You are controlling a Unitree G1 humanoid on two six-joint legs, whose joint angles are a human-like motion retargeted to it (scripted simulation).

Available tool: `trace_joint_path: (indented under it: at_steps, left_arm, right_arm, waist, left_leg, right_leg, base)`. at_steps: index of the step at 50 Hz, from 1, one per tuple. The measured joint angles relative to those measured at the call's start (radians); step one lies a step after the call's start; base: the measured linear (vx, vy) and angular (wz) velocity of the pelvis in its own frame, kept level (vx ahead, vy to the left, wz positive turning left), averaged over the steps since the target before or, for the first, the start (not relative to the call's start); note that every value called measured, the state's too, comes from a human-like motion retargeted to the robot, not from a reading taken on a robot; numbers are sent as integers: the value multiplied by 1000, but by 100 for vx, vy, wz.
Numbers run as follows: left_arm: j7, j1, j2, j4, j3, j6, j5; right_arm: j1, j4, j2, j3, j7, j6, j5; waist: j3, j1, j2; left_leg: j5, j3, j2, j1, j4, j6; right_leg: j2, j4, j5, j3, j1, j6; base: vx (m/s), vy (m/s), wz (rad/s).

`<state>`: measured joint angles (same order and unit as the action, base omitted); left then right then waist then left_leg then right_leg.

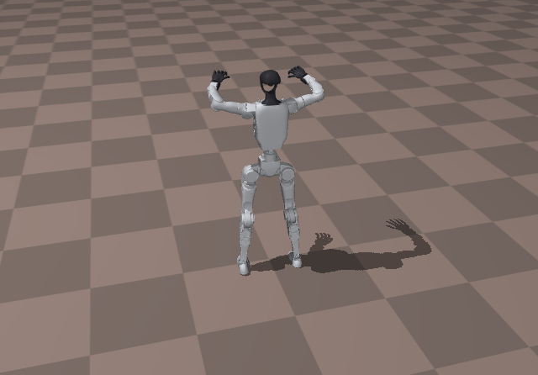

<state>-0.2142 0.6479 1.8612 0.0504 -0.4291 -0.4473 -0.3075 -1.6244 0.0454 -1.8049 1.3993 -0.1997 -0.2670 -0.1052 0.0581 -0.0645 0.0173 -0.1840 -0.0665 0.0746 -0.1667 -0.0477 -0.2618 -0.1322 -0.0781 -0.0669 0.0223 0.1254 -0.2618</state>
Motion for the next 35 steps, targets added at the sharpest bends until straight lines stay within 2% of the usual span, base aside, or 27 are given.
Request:
trace_joint_path:
  at_steps: [35]
  left_arm:
    - [7,-21,5,-23,18,-3,14]
  right_arm:
    - [-1,8,3,0,18,4,-12]
  waist:
    - [1,7,2]
  left_leg:
    - [-6,3,0,-2,-1,0]
  right_leg:
    - [1,0,-4,-4,1,0]
  base:
    - [0,0,0]
